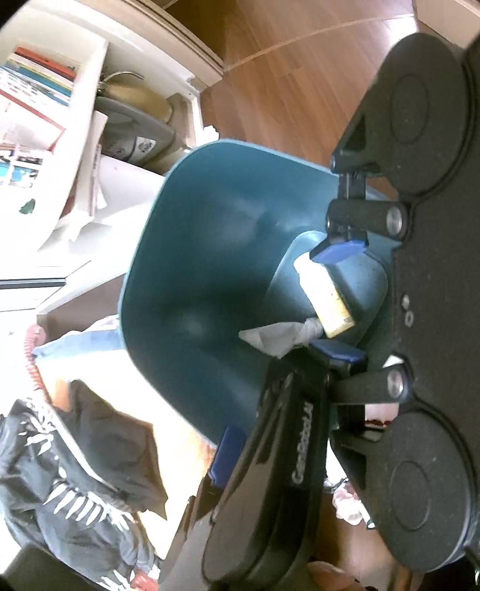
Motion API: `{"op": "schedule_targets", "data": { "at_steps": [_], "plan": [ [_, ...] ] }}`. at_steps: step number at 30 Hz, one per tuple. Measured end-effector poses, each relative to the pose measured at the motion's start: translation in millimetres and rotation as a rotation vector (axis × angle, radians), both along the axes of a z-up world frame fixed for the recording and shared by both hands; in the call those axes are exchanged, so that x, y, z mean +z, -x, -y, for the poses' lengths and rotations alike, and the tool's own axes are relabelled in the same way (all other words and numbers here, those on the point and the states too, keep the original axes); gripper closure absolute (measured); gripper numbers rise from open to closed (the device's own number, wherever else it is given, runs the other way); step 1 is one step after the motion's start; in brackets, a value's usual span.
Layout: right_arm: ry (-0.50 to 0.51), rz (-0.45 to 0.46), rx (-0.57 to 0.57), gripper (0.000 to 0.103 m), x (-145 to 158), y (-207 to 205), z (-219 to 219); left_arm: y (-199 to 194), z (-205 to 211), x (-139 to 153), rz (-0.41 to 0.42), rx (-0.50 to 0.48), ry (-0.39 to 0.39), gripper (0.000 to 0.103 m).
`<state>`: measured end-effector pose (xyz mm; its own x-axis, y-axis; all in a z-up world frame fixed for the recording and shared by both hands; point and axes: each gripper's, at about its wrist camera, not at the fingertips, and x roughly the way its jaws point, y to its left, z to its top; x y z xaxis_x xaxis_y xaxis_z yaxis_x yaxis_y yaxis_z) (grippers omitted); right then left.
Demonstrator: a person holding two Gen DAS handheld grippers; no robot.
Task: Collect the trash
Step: 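Carry both items into the teal bin and open both tools, then move both tools back down to the trash pile under the bed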
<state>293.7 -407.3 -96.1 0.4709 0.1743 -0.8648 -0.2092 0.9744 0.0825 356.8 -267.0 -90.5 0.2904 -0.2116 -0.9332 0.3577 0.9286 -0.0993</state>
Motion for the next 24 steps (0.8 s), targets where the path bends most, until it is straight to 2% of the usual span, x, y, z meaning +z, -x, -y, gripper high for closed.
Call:
{"op": "schedule_targets", "data": {
  "at_steps": [7, 17, 20, 24],
  "plan": [
    [-0.049, 0.053, 0.024, 0.056, 35.2, 25.1, -10.1, 30.6, -21.1, 39.9, 0.062, 0.027, 0.038, 0.038],
    [-0.085, 0.128, 0.1, 0.055, 76.6, 66.3, -46.0, 91.0, -76.1, 96.7, 0.153, 0.1, 0.078, 0.037],
    [-0.093, 0.143, 0.134, 0.055, 87.3, 78.0, -60.3, 110.4, -97.2, 109.5, 0.178, 0.134, 0.087, 0.03],
    [-0.116, 0.155, 0.184, 0.055, 99.4, 91.4, -81.4, 133.5, -128.6, 120.2, 0.197, 0.184, 0.111, 0.029]
  ]
}}
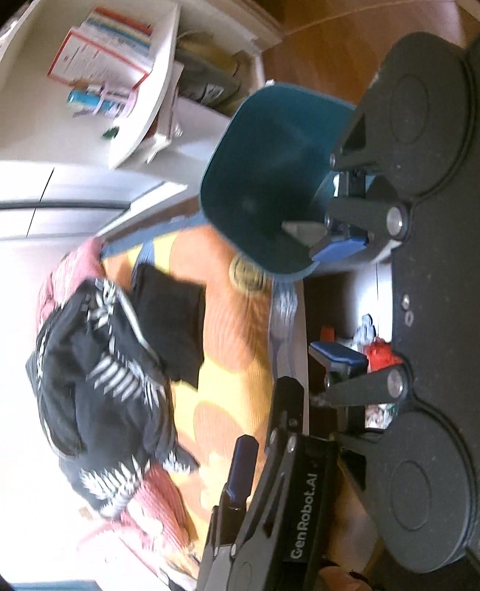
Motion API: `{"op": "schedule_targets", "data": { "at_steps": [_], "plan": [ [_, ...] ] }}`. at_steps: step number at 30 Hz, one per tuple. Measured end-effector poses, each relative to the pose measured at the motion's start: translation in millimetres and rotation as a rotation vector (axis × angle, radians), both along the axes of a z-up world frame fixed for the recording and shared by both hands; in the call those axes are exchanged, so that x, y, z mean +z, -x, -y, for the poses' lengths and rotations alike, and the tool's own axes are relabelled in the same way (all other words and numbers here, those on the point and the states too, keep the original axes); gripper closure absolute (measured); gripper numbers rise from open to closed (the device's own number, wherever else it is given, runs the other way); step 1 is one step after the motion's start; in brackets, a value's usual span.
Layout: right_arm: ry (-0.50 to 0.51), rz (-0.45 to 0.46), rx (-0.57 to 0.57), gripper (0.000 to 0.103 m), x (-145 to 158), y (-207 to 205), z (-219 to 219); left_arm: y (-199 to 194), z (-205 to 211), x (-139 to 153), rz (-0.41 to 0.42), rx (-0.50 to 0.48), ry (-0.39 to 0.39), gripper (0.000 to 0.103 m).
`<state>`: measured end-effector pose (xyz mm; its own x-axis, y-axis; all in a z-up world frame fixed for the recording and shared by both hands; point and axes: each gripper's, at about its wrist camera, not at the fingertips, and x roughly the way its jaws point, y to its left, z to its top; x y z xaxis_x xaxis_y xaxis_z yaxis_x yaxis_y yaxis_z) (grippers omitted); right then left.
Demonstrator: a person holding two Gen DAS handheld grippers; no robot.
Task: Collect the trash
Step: 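Move both tools back down to the trash pile under the bed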
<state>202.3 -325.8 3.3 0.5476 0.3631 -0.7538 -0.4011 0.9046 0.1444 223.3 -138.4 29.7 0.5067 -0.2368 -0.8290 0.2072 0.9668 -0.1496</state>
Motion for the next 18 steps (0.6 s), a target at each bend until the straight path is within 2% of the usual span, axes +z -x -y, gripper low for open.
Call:
{"op": "schedule_targets", "data": {
  "at_steps": [3, 6, 9, 13, 18],
  "plan": [
    [-0.017, 0.001, 0.046, 0.055, 2.8, 7.5, -19.1, 14.7, -25.3, 1.3, 0.016, 0.043, 0.002, 0.019],
    [-0.029, -0.009, 0.099, 0.054, -0.6, 11.2, -40.6, 28.4, -54.0, -6.5, 0.023, 0.098, -0.014, 0.019],
    [-0.038, -0.034, 0.145, 0.054, -13.2, 12.4, -64.1, 36.3, -83.4, -25.9, -0.003, 0.165, -0.029, 0.019],
    [-0.046, -0.111, 0.194, 0.053, -46.6, 5.0, -94.4, 42.2, -123.4, -69.1, -0.073, 0.248, -0.034, 0.019],
    [-0.022, -0.266, 0.196, 0.053, -114.9, -21.4, -133.6, 40.9, -169.8, -144.5, -0.21, 0.342, -0.042, 0.019]
  ]
}}
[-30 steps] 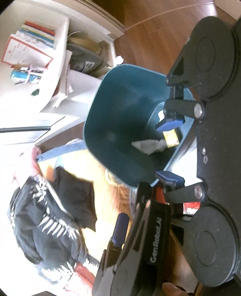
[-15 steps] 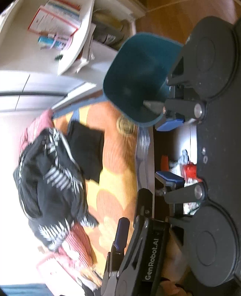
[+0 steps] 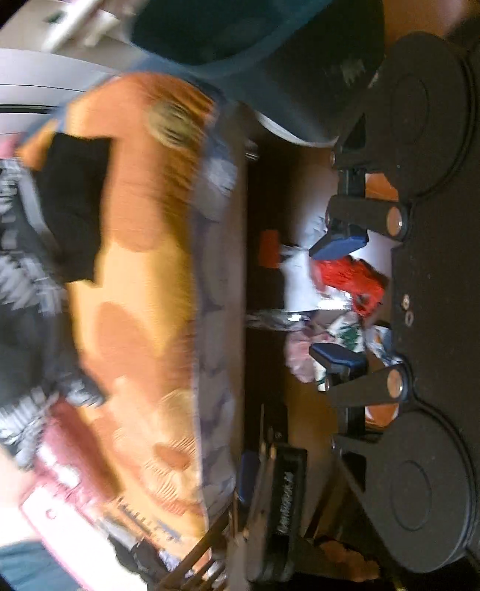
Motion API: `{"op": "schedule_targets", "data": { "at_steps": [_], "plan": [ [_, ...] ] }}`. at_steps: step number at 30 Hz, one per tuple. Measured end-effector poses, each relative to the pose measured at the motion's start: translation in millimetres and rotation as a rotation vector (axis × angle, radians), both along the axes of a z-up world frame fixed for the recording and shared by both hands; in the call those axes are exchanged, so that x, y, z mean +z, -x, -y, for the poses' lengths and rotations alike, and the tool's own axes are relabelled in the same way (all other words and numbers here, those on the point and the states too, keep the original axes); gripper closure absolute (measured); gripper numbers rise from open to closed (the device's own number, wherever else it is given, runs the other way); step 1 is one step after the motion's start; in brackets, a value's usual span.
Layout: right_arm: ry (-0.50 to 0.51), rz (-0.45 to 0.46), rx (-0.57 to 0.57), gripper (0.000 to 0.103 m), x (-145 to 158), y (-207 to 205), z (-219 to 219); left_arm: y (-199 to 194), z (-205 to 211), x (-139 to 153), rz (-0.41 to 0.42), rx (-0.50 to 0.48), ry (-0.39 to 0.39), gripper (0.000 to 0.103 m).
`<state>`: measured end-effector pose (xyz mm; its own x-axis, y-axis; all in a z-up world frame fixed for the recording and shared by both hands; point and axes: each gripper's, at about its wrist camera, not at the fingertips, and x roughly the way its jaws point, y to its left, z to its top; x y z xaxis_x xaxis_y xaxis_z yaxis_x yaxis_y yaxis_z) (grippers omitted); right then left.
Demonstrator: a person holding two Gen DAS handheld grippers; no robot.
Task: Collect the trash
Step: 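Move both tools back down to the trash pile under the bed, then grasp the red plastic bag with the right tool while the left tool grasps a clear bag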
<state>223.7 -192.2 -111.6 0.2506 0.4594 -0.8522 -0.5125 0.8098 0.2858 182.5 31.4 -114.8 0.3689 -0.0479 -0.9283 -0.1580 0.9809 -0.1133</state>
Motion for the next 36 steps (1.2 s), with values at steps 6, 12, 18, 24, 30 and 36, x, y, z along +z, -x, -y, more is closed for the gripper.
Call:
{"op": "schedule_targets", "data": {
  "at_steps": [6, 12, 18, 24, 30, 36],
  "plan": [
    [0.049, -0.177, -0.045, 0.053, -87.7, -31.4, -37.1, 3.0, -34.3, -94.7, -0.182, 0.067, 0.028, 0.019],
    [0.108, -0.311, -0.084, 0.053, -161.9, -56.7, -68.8, 3.0, -46.2, -174.4, -0.361, 0.087, 0.042, 0.019],
    [0.156, -0.408, -0.108, 0.053, -236.2, -78.1, -90.7, 3.1, -50.6, -253.8, -0.544, 0.095, 0.087, 0.019],
    [0.221, -0.496, -0.137, 0.053, -306.7, -95.1, -99.7, 6.7, -51.4, -321.3, -0.706, 0.13, 0.151, 0.019],
    [0.253, -0.533, -0.135, 0.053, -348.8, -98.1, -110.5, 14.7, -48.9, -375.6, -0.803, 0.123, 0.168, 0.019],
    [0.283, -0.548, -0.121, 0.053, -378.2, -100.6, -117.0, 23.9, -40.6, -411.7, -0.857, 0.072, 0.145, 0.019]
  ]
}}
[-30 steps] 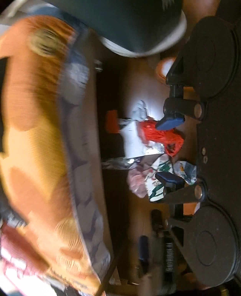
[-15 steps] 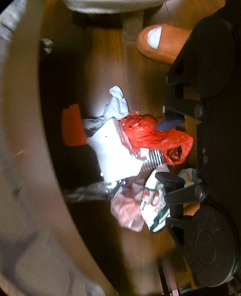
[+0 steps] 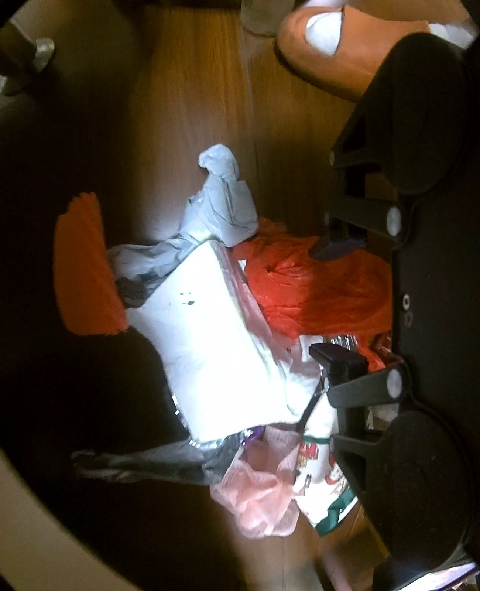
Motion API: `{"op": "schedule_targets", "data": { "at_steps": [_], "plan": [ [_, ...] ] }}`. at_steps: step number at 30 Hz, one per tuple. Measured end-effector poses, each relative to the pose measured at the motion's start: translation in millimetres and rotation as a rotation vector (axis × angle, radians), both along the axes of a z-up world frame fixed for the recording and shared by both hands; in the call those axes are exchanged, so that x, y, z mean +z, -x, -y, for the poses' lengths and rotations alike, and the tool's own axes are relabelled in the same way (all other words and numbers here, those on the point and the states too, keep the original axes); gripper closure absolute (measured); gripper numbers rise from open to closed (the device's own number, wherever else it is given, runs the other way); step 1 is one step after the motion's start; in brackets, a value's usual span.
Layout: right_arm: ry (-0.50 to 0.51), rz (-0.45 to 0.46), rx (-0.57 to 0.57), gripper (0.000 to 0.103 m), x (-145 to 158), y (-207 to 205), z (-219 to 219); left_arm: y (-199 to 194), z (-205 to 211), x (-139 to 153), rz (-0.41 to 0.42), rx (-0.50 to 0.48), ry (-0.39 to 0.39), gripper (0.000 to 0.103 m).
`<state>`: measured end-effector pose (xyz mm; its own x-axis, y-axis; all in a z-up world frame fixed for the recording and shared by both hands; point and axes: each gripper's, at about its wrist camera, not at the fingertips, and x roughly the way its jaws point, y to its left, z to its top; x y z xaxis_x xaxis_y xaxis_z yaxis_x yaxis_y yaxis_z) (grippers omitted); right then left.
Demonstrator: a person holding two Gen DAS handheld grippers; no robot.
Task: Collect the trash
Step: 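Grasp the red plastic bag with the right tool while the left tool grasps a clear bag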
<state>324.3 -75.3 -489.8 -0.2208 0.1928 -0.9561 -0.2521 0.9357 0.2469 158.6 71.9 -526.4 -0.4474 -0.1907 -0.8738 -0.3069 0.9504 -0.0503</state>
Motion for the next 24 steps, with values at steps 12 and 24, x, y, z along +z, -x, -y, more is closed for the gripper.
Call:
{"op": "schedule_targets", "data": {
  "at_steps": [12, 24],
  "plan": [
    [0.029, 0.053, 0.081, 0.068, -21.4, 4.1, -3.7, 5.4, 8.3, -28.0, 0.003, 0.013, 0.065, 0.064],
    [0.067, 0.109, 0.091, 0.073, 13.7, 18.0, 8.1, -4.6, 14.3, 1.1, 0.043, 0.018, 0.083, 0.094]
  ]
}}
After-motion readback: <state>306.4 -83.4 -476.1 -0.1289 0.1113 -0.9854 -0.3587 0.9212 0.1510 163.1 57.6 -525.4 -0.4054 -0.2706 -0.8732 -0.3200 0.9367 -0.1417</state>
